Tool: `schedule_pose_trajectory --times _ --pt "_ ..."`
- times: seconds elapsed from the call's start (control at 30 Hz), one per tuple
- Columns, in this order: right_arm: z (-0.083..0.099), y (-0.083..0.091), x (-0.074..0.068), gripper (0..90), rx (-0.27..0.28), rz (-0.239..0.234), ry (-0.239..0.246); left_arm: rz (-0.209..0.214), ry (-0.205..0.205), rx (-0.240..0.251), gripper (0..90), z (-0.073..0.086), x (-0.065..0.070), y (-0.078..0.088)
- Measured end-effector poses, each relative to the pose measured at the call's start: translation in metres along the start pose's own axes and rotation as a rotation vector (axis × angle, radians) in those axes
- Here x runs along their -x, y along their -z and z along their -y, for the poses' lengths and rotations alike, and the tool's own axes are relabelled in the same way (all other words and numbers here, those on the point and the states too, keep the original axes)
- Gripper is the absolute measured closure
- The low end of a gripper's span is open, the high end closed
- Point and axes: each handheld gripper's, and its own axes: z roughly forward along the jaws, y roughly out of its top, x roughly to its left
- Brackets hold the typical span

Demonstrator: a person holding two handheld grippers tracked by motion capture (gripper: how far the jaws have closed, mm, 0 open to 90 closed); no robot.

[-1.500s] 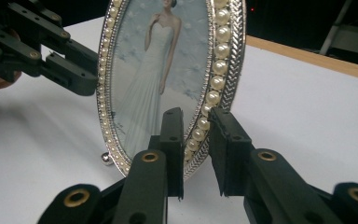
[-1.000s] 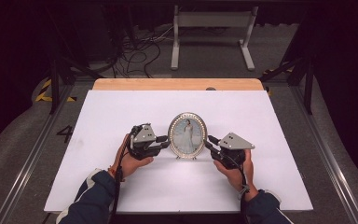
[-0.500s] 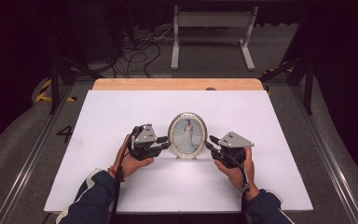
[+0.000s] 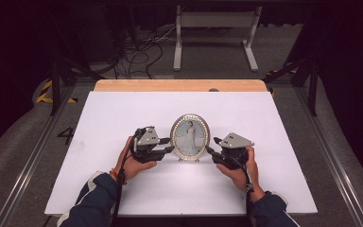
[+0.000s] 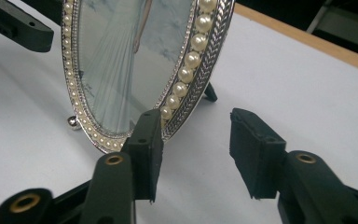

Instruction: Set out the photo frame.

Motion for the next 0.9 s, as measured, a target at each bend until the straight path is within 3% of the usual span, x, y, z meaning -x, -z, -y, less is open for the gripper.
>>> schedule_pose_trajectory --times 0.1,0.2,0.23,0.3,0.5,0.6,0.7,0.77,0.9 --pt "0.001 -0.003 -0.001 46.3 -0.016 -0.013 0.003 -0.013 -0.014 -0.025 54.6 0.003 -0.002 -0.001" --pt "0.001 -0.005 -0.002 40.4 -0.030 -0.024 0.010 -0.031 -0.018 -0.048 38.8 0.003 -0.002 -0.003" --pt "0.001 -0.005 -0.002 37.9 -0.034 -0.029 0.014 -0.034 -0.023 -0.059 38.8 0.003 -0.002 -0.004" --pt "0.002 -0.009 -0.003 29.3 -0.052 -0.036 0.020 -0.038 -0.030 -0.074 29.9 0.003 -0.001 -0.005" --pt "0.003 -0.012 -0.004 21.7 -0.064 -0.048 0.023 -0.084 -0.009 -0.100 16.3 0.004 -0.001 -0.008" --pt "0.004 -0.013 -0.003 17.0 -0.064 -0.061 0.010 -0.077 -0.013 -0.121 8.6 0.004 -0.001 -0.011" --pt "0.005 -0.014 -0.002 15.1 -0.061 -0.073 0.002 -0.069 -0.024 -0.120 6.0 0.004 0.000 -0.011" --pt "0.005 -0.015 -0.002 8.6 -0.069 -0.083 0.012 -0.068 -0.042 -0.110 5.0 0.004 0.002 -0.009" --pt "0.005 -0.016 -0.002 8.9 -0.077 -0.084 0.009 -0.082 -0.059 -0.113 4.9 0.003 0.003 -0.007"
